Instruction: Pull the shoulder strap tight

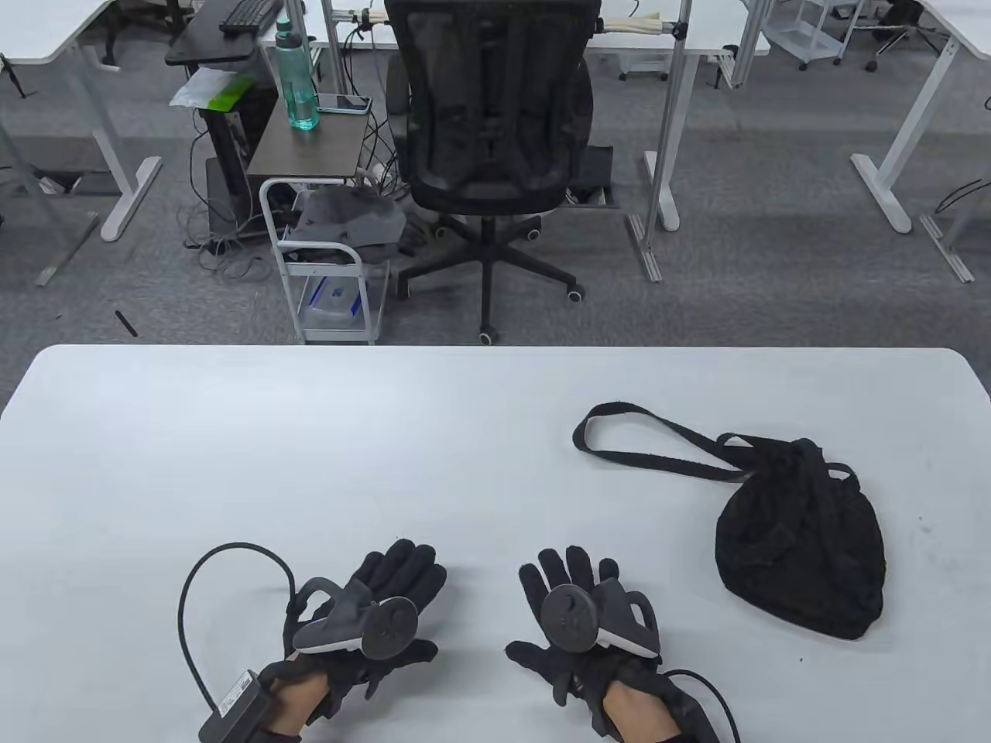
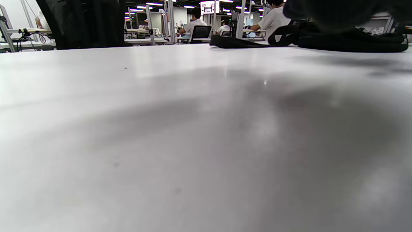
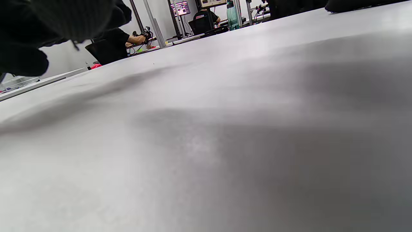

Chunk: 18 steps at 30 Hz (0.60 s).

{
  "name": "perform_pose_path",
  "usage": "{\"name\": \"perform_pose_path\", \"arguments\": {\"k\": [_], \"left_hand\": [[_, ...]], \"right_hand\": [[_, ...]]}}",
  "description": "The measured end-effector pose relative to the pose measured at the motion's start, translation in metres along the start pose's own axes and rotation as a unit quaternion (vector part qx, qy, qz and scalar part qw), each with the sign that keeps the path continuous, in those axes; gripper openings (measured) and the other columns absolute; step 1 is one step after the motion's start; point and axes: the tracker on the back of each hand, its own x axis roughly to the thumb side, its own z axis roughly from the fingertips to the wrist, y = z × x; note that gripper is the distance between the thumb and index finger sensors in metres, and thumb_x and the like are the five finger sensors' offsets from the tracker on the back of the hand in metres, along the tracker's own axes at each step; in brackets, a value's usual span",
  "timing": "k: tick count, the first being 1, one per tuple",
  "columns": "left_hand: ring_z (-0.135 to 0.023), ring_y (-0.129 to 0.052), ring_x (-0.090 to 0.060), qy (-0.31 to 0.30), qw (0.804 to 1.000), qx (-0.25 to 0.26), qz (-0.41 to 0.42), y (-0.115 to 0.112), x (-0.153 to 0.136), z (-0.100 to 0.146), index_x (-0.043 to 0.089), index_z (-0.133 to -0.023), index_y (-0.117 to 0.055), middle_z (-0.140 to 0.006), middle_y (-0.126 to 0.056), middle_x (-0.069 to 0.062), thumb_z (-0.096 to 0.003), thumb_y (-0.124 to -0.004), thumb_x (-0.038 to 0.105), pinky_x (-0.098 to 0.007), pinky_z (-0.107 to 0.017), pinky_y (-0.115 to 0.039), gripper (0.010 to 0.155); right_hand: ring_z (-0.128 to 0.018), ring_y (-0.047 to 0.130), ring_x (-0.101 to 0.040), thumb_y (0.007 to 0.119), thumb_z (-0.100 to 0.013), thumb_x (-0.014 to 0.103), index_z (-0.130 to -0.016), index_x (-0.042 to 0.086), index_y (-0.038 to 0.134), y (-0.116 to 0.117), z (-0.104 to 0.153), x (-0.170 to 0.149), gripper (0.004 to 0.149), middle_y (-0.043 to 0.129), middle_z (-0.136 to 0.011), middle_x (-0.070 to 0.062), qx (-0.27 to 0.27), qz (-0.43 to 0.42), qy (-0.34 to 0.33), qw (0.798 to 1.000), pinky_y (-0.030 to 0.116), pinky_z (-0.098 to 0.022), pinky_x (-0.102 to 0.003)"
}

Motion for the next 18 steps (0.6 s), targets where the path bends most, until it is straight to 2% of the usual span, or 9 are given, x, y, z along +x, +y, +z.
{"name": "perform_pose_path", "arguments": {"k": [11, 18], "left_hand": [[-0.117, -0.022, -0.033, 0.005, 1.000, 0.002, -0.001, 0.001, -0.003, 0.001, 0.030, -0.114, -0.023, -0.129, -0.018, -0.002, -0.0435, -0.064, 0.070, -0.052, -0.085, -0.036, 0.091], [-0.117, -0.023, -0.033, 0.016, 1.000, 0.012, -0.010, 0.008, -0.004, 0.005, 0.029, -0.114, -0.024, -0.129, -0.019, -0.002, -0.0438, -0.064, 0.070, -0.052, -0.085, -0.037, 0.090]], "right_hand": [[-0.095, 0.011, -0.054, 0.061, -0.043, 0.068, -0.109, 0.015, 0.023, -0.003, 0.003, 0.002, 0.092, 0.017, -0.112, -0.021, -0.004, -0.011, -0.008, 1.000, 0.007, -0.056, -0.068], [-0.095, 0.010, -0.054, 0.069, -0.043, 0.066, -0.110, 0.020, 0.033, -0.008, 0.004, -0.010, 0.090, 0.018, -0.113, -0.019, 0.008, -0.023, 0.003, 1.000, 0.006, -0.056, -0.069]]}}
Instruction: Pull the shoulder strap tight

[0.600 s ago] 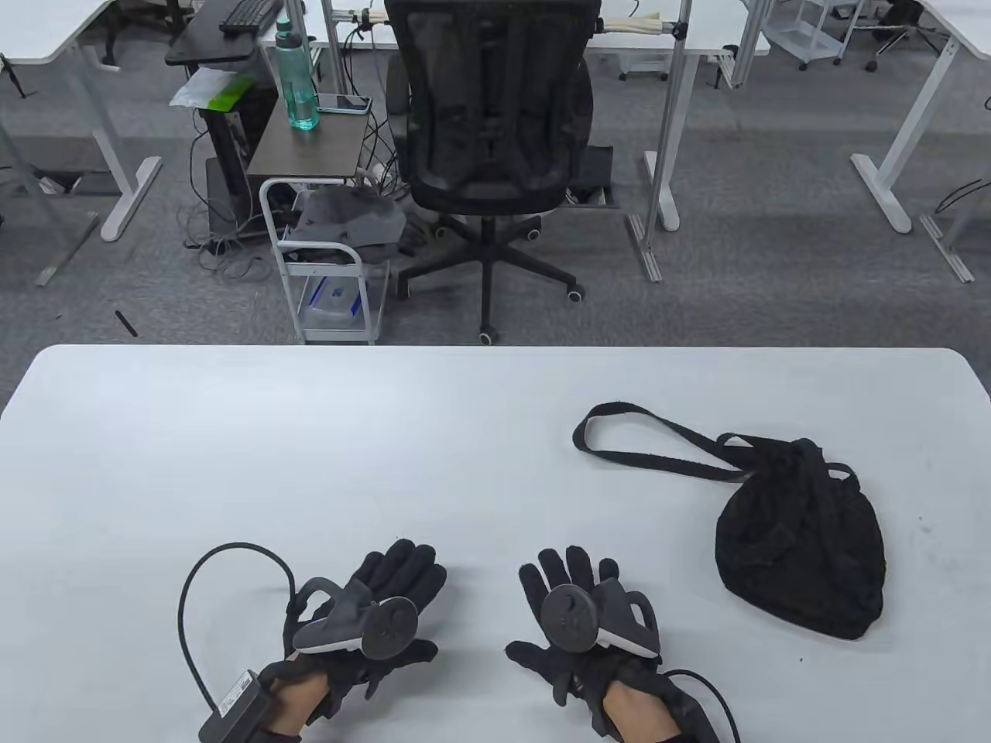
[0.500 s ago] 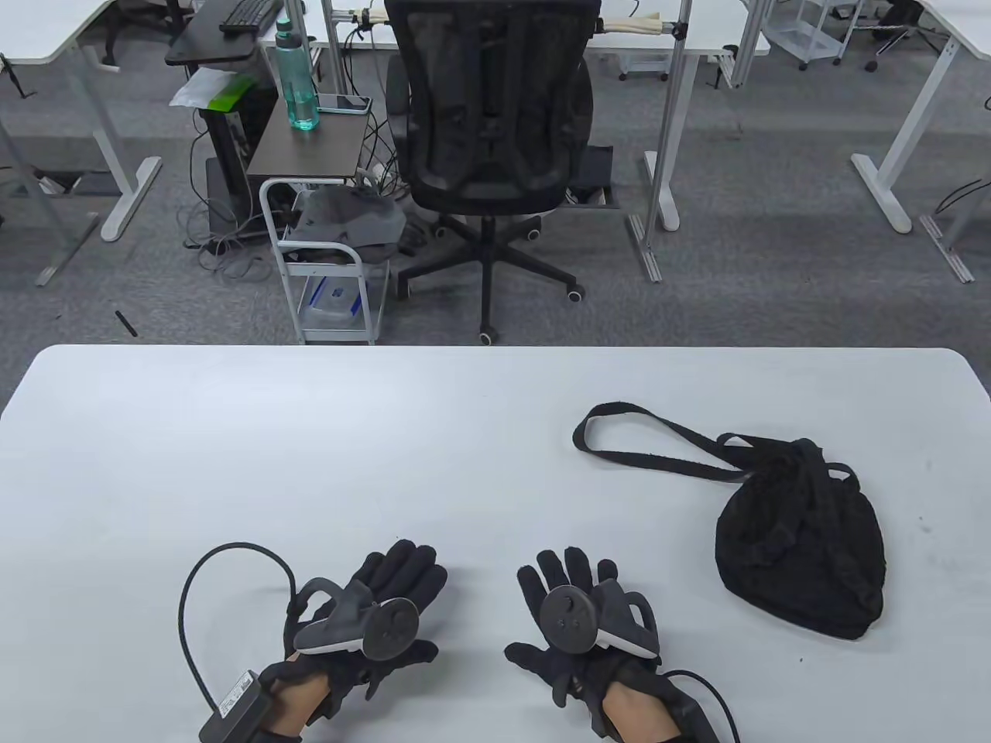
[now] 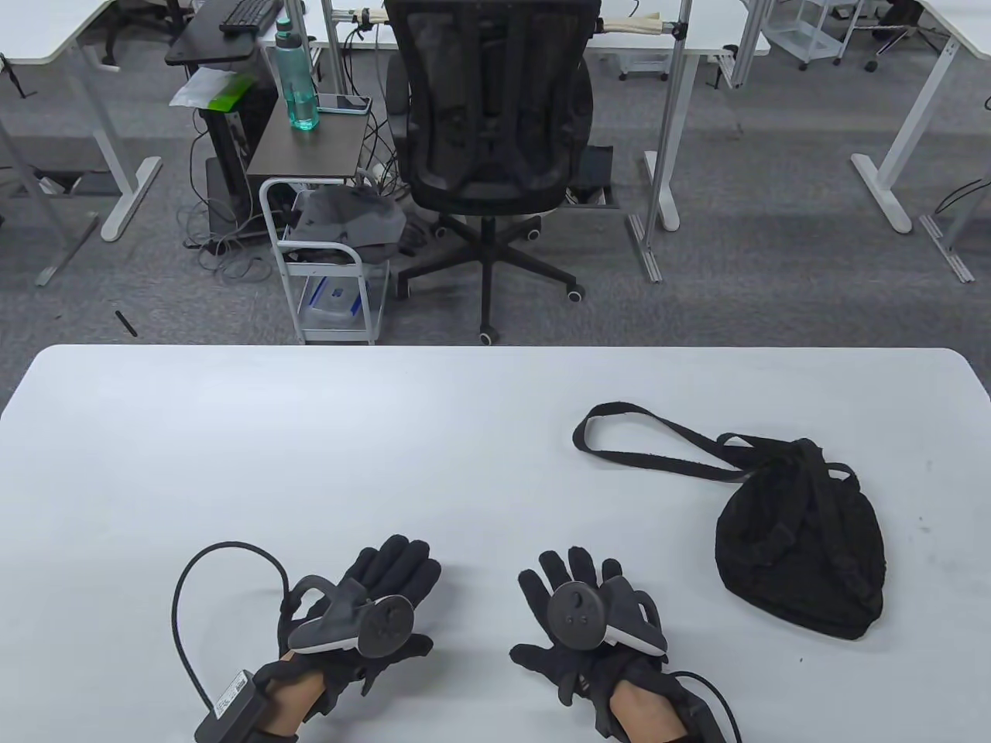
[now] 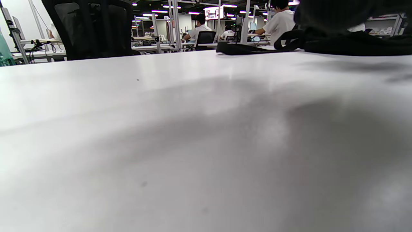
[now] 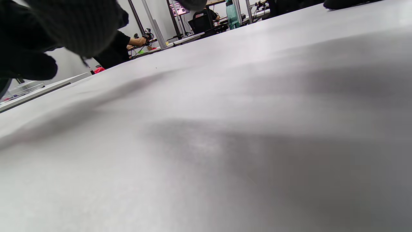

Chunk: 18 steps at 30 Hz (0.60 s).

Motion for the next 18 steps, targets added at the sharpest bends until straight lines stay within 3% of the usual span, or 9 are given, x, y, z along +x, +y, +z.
{"name": "perform_pose_path", "arguments": {"k": [5, 11, 18], "left_hand": [[-0.118, -0.025, -0.033, 0.002, 1.000, 0.001, -0.015, 0.002, 0.001, 0.002, 0.029, -0.114, -0.025, -0.129, -0.021, -0.003, -0.0439, -0.064, 0.069, -0.052, -0.085, -0.038, 0.090], [-0.118, -0.028, -0.034, -0.001, 1.000, 0.007, -0.023, 0.003, 0.001, 0.003, 0.029, -0.114, -0.025, -0.129, -0.021, -0.003, -0.0440, -0.064, 0.069, -0.052, -0.085, -0.040, 0.090], [-0.118, -0.032, -0.033, 0.006, 1.000, 0.006, -0.021, 0.001, -0.003, 0.001, 0.029, -0.114, -0.026, -0.129, -0.022, -0.003, -0.0446, -0.064, 0.068, -0.052, -0.085, -0.042, 0.088]], "right_hand": [[-0.096, 0.009, -0.054, 0.077, -0.040, 0.065, -0.110, 0.020, 0.033, -0.024, 0.009, -0.025, 0.094, 0.017, -0.113, -0.017, -0.016, 0.001, 0.032, 0.999, 0.005, -0.057, -0.069], [-0.096, 0.008, -0.055, 0.085, -0.037, 0.062, -0.109, 0.021, 0.032, -0.076, 0.044, -0.117, 0.099, 0.017, -0.113, -0.015, -0.048, -0.043, 0.161, 0.985, 0.004, -0.058, -0.070], [-0.098, 0.006, -0.052, 0.096, -0.030, 0.056, -0.108, 0.025, 0.039, -0.094, 0.083, -0.218, 0.102, 0.018, -0.114, -0.012, -0.063, -0.105, 0.302, 0.945, 0.002, -0.060, -0.070]]}}
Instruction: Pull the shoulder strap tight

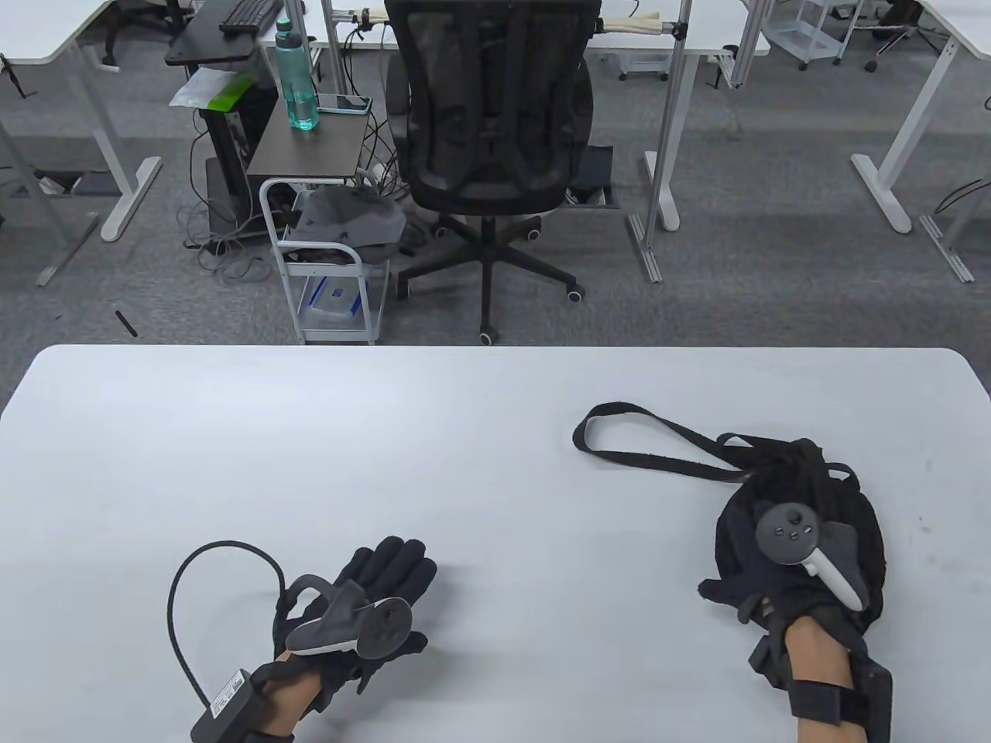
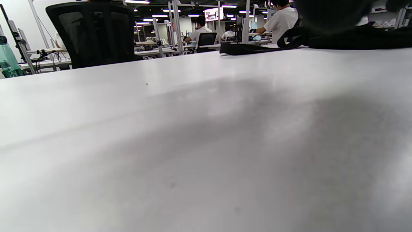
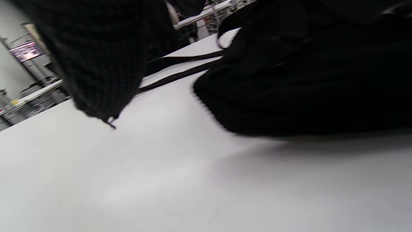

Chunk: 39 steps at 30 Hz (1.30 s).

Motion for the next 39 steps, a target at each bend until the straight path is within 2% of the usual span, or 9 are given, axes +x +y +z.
{"name": "perform_pose_path", "arguments": {"k": [5, 10, 14, 16, 19, 21, 23, 29, 39], "left_hand": [[-0.118, -0.033, -0.033, -0.001, 1.000, -0.008, 0.004, -0.004, -0.001, -0.003, 0.029, -0.114, -0.027, -0.129, -0.023, -0.003, -0.0449, -0.064, 0.067, -0.052, -0.085, -0.043, 0.087], [-0.118, -0.034, -0.033, -0.006, 1.000, -0.020, -0.002, -0.008, 0.003, -0.005, 0.029, -0.114, -0.028, -0.129, -0.023, -0.002, -0.0452, -0.064, 0.066, -0.052, -0.085, -0.044, 0.086], [-0.118, -0.035, -0.033, -0.011, 1.000, -0.027, -0.005, -0.011, 0.004, -0.008, 0.029, -0.114, -0.029, -0.129, -0.024, -0.002, -0.0454, -0.064, 0.066, -0.052, -0.085, -0.045, 0.085], [-0.118, -0.035, -0.033, -0.012, 0.999, -0.034, -0.009, -0.013, 0.004, -0.010, 0.030, -0.114, -0.029, -0.129, -0.024, -0.002, -0.0454, -0.064, 0.066, -0.052, -0.085, -0.045, 0.085], [-0.118, -0.035, -0.033, -0.013, 0.999, -0.038, -0.014, -0.016, 0.004, -0.011, 0.030, -0.114, -0.030, -0.129, -0.024, -0.002, -0.0454, -0.064, 0.066, -0.052, -0.085, -0.045, 0.085], [-0.118, -0.036, -0.033, -0.015, 0.999, -0.039, -0.015, -0.016, 0.005, -0.011, 0.030, -0.114, -0.030, -0.129, -0.025, -0.002, -0.0454, -0.064, 0.066, -0.052, -0.085, -0.045, 0.085], [-0.118, -0.036, -0.033, -0.021, 0.999, -0.044, -0.013, -0.016, 0.006, -0.011, 0.030, -0.114, -0.031, -0.129, -0.026, -0.002, -0.0454, -0.064, 0.066, -0.052, -0.085, -0.046, 0.084], [-0.118, -0.037, -0.033, -0.024, 0.999, -0.040, -0.019, -0.013, 0.009, -0.011, 0.030, -0.114, -0.032, -0.129, -0.026, -0.002, -0.0454, -0.064, 0.065, -0.052, -0.085, -0.047, 0.084], [-0.118, -0.040, -0.033, -0.019, 0.999, -0.027, -0.023, -0.006, 0.008, -0.007, 0.031, -0.114, -0.033, -0.129, -0.028, -0.002, -0.0455, -0.064, 0.065, -0.052, -0.084, -0.048, 0.083]], "right_hand": [[-0.099, 0.002, -0.049, 0.100, -0.026, 0.053, -0.108, 0.028, 0.038, 0.001, -0.016, -0.044, 0.106, 0.016, -0.114, -0.009, 0.019, -0.041, 0.063, 0.997, -0.001, -0.061, -0.069], [-0.097, 0.001, -0.053, 0.102, -0.022, 0.055, -0.106, 0.034, 0.031, 0.022, -0.033, -0.062, 0.112, 0.011, -0.113, -0.008, 0.075, -0.031, 0.101, 0.992, 0.004, -0.060, -0.074], [-0.097, 0.005, -0.053, 0.095, -0.029, 0.057, -0.103, 0.036, 0.025, 0.034, -0.039, -0.059, 0.104, 0.011, -0.112, -0.009, 0.050, -0.004, 0.101, 0.994, 0.013, -0.064, -0.074], [-0.099, 0.011, -0.054, 0.091, -0.037, 0.049, -0.103, 0.033, 0.030, 0.032, -0.038, -0.056, 0.091, 0.018, -0.113, -0.009, 0.032, -0.012, 0.097, 0.995, 0.018, -0.066, -0.073], [-0.100, 0.022, -0.053, 0.080, -0.046, 0.027, -0.102, 0.030, 0.039, 0.030, -0.035, -0.055, 0.070, 0.031, -0.112, -0.009, -0.014, -0.027, 0.093, 0.995, 0.026, -0.067, -0.073], [-0.099, 0.029, -0.054, 0.077, -0.046, 0.019, -0.102, 0.027, 0.042, 0.027, -0.033, -0.054, 0.066, 0.039, -0.111, -0.012, -0.037, -0.035, 0.082, 0.995, 0.030, -0.066, -0.073], [-0.097, 0.048, -0.056, 0.077, -0.046, 0.013, -0.102, 0.024, 0.049, 0.018, -0.028, -0.047, 0.063, 0.053, -0.109, -0.016, -0.077, -0.025, 0.066, 0.995, 0.046, -0.065, -0.075], [-0.085, 0.076, -0.058, 0.078, -0.044, 0.010, -0.101, 0.017, 0.054, -0.007, -0.017, 0.000, 0.062, 0.064, -0.102, -0.024, -0.129, -0.008, 0.012, 0.991, 0.070, -0.052, -0.076], [-0.081, 0.081, -0.058, 0.078, -0.043, 0.010, -0.102, 0.015, 0.055, -0.041, 0.017, 0.141, 0.063, 0.065, -0.101, -0.026, -0.173, -0.004, -0.131, 0.976, 0.076, -0.047, -0.074]]}}
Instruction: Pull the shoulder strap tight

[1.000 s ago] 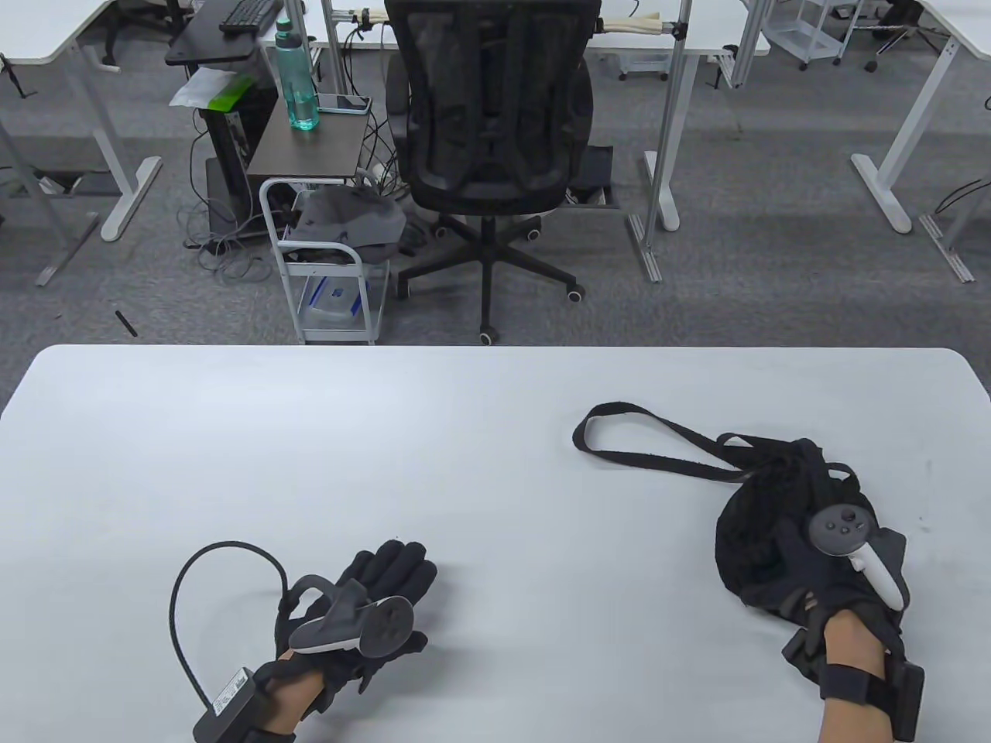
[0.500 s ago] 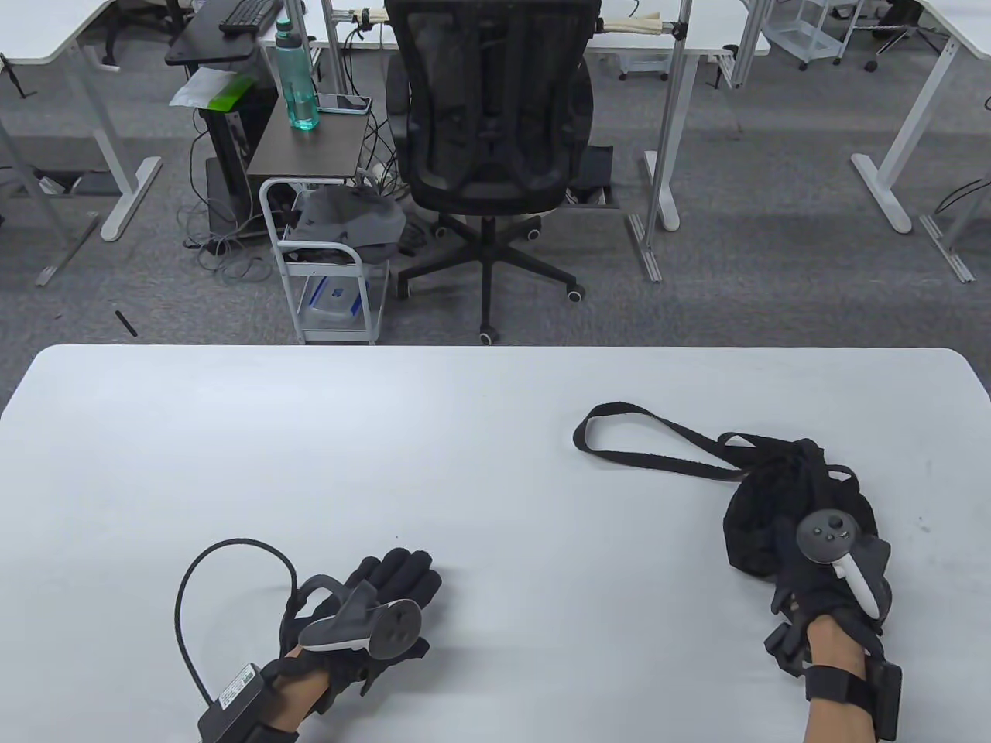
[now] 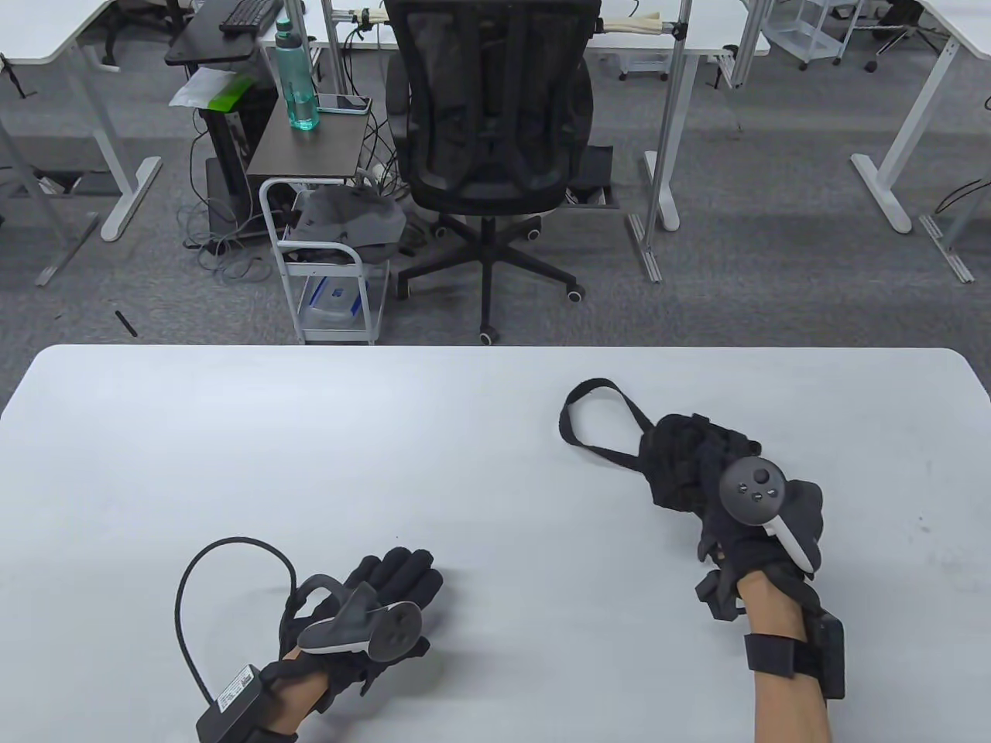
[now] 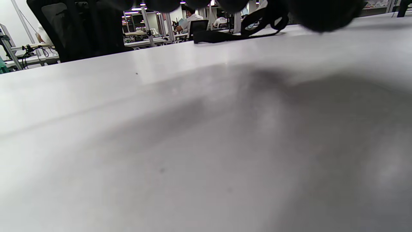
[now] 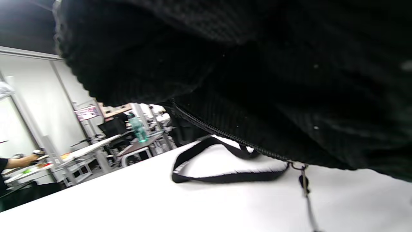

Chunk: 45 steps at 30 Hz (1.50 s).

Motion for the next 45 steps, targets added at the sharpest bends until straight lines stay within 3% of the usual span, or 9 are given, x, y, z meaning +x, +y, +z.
{"name": "perform_pose_path", "arguments": {"k": [9, 17, 23, 27, 32, 35, 38, 43, 45], "left_hand": [[-0.118, -0.042, -0.033, 0.022, 1.000, 0.007, 0.004, 0.003, -0.011, 0.003, 0.031, -0.114, -0.036, -0.129, -0.030, -0.002, -0.0456, -0.064, 0.065, -0.052, -0.084, -0.050, 0.081], [-0.117, -0.043, -0.032, 0.054, 0.998, 0.010, -0.007, 0.007, -0.027, 0.010, 0.031, -0.114, -0.038, -0.129, -0.033, -0.002, -0.0456, -0.065, 0.065, -0.052, -0.084, -0.050, 0.081], [-0.117, -0.044, -0.032, 0.079, 0.997, 0.002, 0.001, 0.004, -0.038, 0.011, 0.031, -0.114, -0.038, -0.129, -0.034, -0.002, -0.0457, -0.065, 0.065, -0.052, -0.084, -0.050, 0.080], [-0.117, -0.044, -0.033, 0.089, 0.996, -0.006, 0.009, 0.001, -0.044, 0.011, 0.031, -0.114, -0.038, -0.129, -0.034, -0.001, -0.0457, -0.065, 0.065, -0.052, -0.084, -0.050, 0.080], [-0.117, -0.044, -0.032, 0.091, 0.996, -0.014, 0.012, -0.002, -0.046, 0.009, 0.031, -0.114, -0.039, -0.129, -0.034, -0.002, -0.0457, -0.064, 0.065, -0.052, -0.084, -0.051, 0.080], [-0.117, -0.044, -0.032, 0.089, 0.996, -0.016, 0.012, -0.003, -0.044, 0.008, 0.031, -0.114, -0.039, -0.129, -0.034, -0.002, -0.0459, -0.064, 0.065, -0.052, -0.084, -0.051, 0.080], [-0.117, -0.044, -0.033, 0.084, 0.996, -0.011, 0.012, -0.002, -0.042, 0.008, 0.031, -0.114, -0.039, -0.129, -0.034, -0.002, -0.0458, -0.064, 0.065, -0.052, -0.084, -0.051, 0.080], [-0.117, -0.046, -0.032, 0.078, 0.997, 0.019, 0.004, 0.005, -0.040, 0.011, 0.031, -0.113, -0.041, -0.129, -0.037, -0.002, -0.0458, -0.065, 0.064, -0.052, -0.084, -0.051, 0.079], [-0.117, -0.047, -0.032, 0.079, 0.996, 0.028, 0.005, 0.007, -0.039, 0.012, 0.031, -0.113, -0.042, -0.129, -0.038, -0.001, -0.0456, -0.065, 0.064, -0.052, -0.083, -0.052, 0.079]], "right_hand": [[-0.079, 0.081, -0.058, 0.078, -0.043, 0.010, -0.102, 0.014, 0.055, 0.001, -0.010, 0.111, 0.063, 0.065, -0.100, -0.027, -0.024, -0.043, -0.085, 0.995, 0.078, -0.045, -0.073], [-0.079, 0.081, -0.059, 0.078, -0.043, 0.009, -0.102, 0.012, 0.054, 0.039, 0.018, 0.168, 0.063, 0.065, -0.100, -0.028, -0.009, -0.032, -0.149, 0.988, 0.078, -0.045, -0.073], [-0.078, 0.081, -0.061, 0.078, -0.043, 0.009, -0.102, 0.011, 0.055, 0.102, 0.050, 0.178, 0.063, 0.066, -0.099, -0.029, 0.068, 0.005, -0.172, 0.983, 0.077, -0.044, -0.074], [-0.079, 0.076, -0.064, 0.078, -0.043, 0.011, -0.102, 0.009, 0.053, 0.156, 0.081, 0.177, 0.064, 0.063, -0.099, -0.031, 0.175, 0.021, -0.168, 0.970, 0.072, -0.045, -0.076], [-0.083, 0.044, -0.068, 0.076, -0.046, 0.022, -0.103, 0.005, 0.034, 0.203, 0.110, 0.179, 0.073, 0.041, -0.100, -0.037, 0.271, 0.091, -0.175, 0.942, 0.050, -0.048, -0.081], [-0.084, 0.050, -0.067, 0.078, -0.045, 0.041, -0.103, 0.004, 0.033, 0.203, 0.117, 0.185, 0.082, 0.043, -0.101, -0.036, 0.257, 0.145, -0.202, 0.934, 0.058, -0.049, -0.078], [-0.086, 0.048, -0.067, 0.081, -0.041, 0.054, -0.105, 0.004, 0.036, 0.195, 0.115, 0.183, 0.092, 0.043, -0.103, -0.035, 0.269, 0.090, -0.199, 0.938, 0.056, -0.050, -0.079], [-0.089, 0.050, -0.064, 0.081, -0.038, 0.062, -0.106, 0.006, 0.041, 0.156, 0.110, 0.168, 0.097, 0.043, -0.106, -0.031, 0.305, -0.018, -0.198, 0.931, 0.054, -0.056, -0.075], [-0.089, 0.054, -0.063, 0.081, -0.039, 0.062, -0.106, 0.005, 0.045, 0.135, 0.106, 0.157, 0.096, 0.046, -0.106, -0.031, 0.277, -0.070, -0.194, 0.939, 0.055, -0.056, -0.074]]}}
